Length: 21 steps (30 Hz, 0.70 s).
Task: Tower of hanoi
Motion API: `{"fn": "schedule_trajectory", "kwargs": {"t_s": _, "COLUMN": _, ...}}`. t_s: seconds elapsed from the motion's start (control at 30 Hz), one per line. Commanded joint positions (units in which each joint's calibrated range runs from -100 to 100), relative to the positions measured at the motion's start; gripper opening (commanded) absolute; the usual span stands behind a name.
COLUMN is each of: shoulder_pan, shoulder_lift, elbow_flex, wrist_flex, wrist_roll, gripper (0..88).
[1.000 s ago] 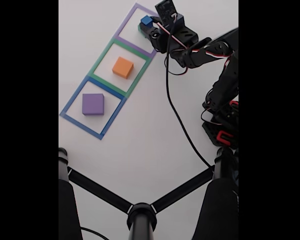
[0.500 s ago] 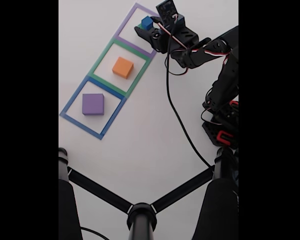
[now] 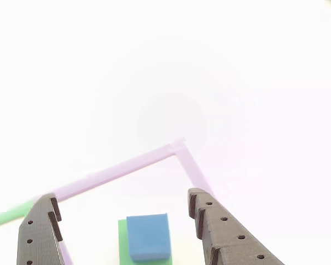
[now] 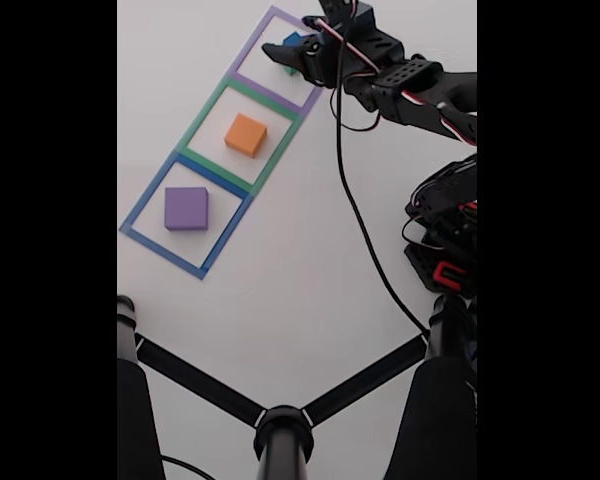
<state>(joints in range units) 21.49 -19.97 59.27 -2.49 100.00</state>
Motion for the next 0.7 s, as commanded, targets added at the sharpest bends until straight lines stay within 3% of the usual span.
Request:
{"fn": "schedule_trajectory", "kwargs": {"t_s": 0.0, "shoulder_pan": 0.51, "shoulder_lift": -12.49, "elbow_flex": -15.88, "wrist_flex": 34.09, "wrist_roll": 0.00, "gripper": 25.0}}
{"fn": "schedule_trajectory", "kwargs": {"t_s": 0.2, "shoulder_pan": -1.78, "shoulder_lift": -16.33, "elbow_flex": -38.05, "wrist_flex": 65.98, "wrist_roll": 0.00, "gripper": 8.0}}
{"fn": "schedule_trajectory", "kwargs": {"t_s": 0.43, "shoulder_pan": -7.57, "shoulder_lift": -16.65, "elbow_flex": -61.50, "wrist_flex": 91.97, "wrist_roll": 0.00, "gripper": 1.1}}
{"fn": "schedule_trajectory", "kwargs": {"t_s": 0.67, "shoulder_pan": -13.06, "shoulder_lift": -22.26, "elbow_flex": -64.13, "wrist_flex": 98.85, "wrist_roll": 0.00, "gripper": 0.6}}
